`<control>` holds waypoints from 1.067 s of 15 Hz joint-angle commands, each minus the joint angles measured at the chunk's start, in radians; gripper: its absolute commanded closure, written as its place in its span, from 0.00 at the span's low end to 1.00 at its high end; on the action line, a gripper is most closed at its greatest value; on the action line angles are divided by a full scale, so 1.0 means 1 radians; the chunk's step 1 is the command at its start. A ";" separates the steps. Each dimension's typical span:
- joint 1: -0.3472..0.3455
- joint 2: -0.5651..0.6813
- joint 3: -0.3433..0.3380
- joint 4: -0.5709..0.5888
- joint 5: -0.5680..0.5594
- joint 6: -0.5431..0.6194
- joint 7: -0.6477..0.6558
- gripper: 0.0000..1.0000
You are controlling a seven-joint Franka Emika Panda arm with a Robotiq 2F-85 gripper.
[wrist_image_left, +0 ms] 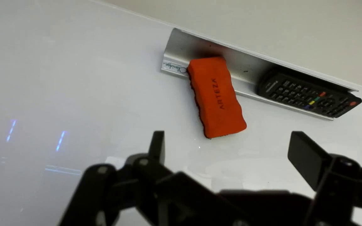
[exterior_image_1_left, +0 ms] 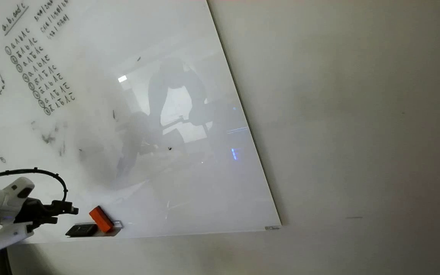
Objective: Pick up the eraser and wipe the white board with it.
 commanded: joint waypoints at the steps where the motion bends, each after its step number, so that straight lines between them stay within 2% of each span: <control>1: 0.251 0.151 -0.277 0.005 0.032 -0.138 -0.115 0.00; 4: 0.490 0.161 -0.529 0.020 0.048 -0.245 -0.127 0.00; 7: 0.733 0.107 -0.762 0.011 0.075 -0.369 -0.110 0.00; 10: 0.923 0.025 -0.954 -0.005 0.099 -0.523 -0.107 0.00; 13: 1.004 -0.067 -1.064 -0.013 0.056 -0.690 -0.075 0.00; 16: 1.007 -0.130 -1.097 -0.011 0.007 -0.804 -0.045 0.00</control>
